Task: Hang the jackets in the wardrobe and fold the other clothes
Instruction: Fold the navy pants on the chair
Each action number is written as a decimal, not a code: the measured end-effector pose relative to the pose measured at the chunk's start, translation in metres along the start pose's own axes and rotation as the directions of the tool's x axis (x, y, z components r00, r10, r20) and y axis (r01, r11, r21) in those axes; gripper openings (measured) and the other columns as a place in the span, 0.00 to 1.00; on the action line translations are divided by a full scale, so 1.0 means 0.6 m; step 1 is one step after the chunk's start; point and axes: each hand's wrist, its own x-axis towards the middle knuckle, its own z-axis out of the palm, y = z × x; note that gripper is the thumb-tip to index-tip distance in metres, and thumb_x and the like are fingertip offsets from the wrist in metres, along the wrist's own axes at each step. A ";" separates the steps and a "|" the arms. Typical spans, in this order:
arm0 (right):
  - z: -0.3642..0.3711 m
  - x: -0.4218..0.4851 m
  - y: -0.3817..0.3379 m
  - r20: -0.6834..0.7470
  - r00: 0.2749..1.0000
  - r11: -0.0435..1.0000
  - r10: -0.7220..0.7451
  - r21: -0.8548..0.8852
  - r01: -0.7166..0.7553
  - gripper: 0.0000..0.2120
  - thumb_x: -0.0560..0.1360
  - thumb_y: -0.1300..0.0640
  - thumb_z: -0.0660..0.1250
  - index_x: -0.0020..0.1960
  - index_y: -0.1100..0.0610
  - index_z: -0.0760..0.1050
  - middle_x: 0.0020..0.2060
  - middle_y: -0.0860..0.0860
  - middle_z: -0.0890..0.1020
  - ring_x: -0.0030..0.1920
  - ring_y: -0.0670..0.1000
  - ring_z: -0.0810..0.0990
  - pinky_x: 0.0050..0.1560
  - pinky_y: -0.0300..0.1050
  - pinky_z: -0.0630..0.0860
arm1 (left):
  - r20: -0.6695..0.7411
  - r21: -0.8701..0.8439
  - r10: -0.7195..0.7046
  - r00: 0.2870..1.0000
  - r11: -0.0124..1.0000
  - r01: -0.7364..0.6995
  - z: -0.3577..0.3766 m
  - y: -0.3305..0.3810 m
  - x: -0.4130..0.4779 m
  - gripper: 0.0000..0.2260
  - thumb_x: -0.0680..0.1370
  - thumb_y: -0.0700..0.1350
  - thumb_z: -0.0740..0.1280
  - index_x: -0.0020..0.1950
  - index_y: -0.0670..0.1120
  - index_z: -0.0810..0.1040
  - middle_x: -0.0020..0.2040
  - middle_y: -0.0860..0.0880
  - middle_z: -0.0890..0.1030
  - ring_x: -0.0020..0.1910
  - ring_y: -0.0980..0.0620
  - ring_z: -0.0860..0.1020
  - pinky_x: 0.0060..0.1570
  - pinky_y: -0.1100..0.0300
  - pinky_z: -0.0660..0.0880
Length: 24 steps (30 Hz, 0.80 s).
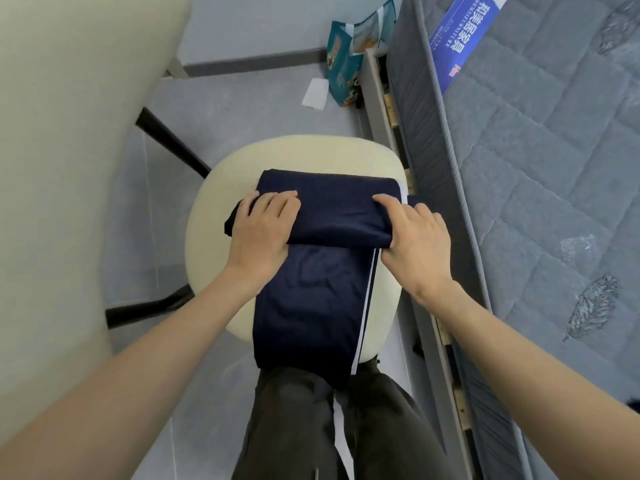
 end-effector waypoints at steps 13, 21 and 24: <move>0.014 -0.084 -0.019 0.265 0.964 0.999 -0.004 0.050 -0.009 0.17 0.78 0.52 0.61 0.65 0.53 0.72 0.57 0.53 0.75 0.59 0.56 0.70 0.56 0.50 0.69 | 0.426 -0.094 -0.161 0.890 0.971 0.221 0.034 -0.005 -0.091 0.23 0.75 0.55 0.64 0.68 0.47 0.71 0.74 0.49 0.64 0.71 0.48 0.64 0.68 0.48 0.60; 0.024 0.023 -0.014 0.363 0.927 0.988 0.097 0.079 -0.134 0.37 0.72 0.60 0.70 0.76 0.56 0.56 0.76 0.57 0.54 0.76 0.58 0.51 0.74 0.52 0.56 | 0.375 -0.151 -0.109 0.920 0.973 0.177 0.042 -0.012 0.016 0.30 0.80 0.44 0.62 0.78 0.46 0.51 0.78 0.47 0.53 0.76 0.45 0.56 0.69 0.49 0.62; 0.040 0.058 -0.008 0.399 0.909 0.988 0.118 0.042 -0.147 0.40 0.72 0.58 0.72 0.76 0.58 0.54 0.75 0.55 0.57 0.76 0.57 0.53 0.75 0.54 0.53 | 0.402 -0.101 -0.094 0.911 0.984 0.146 0.061 -0.005 0.052 0.30 0.81 0.44 0.61 0.78 0.47 0.48 0.79 0.47 0.51 0.77 0.47 0.51 0.73 0.46 0.56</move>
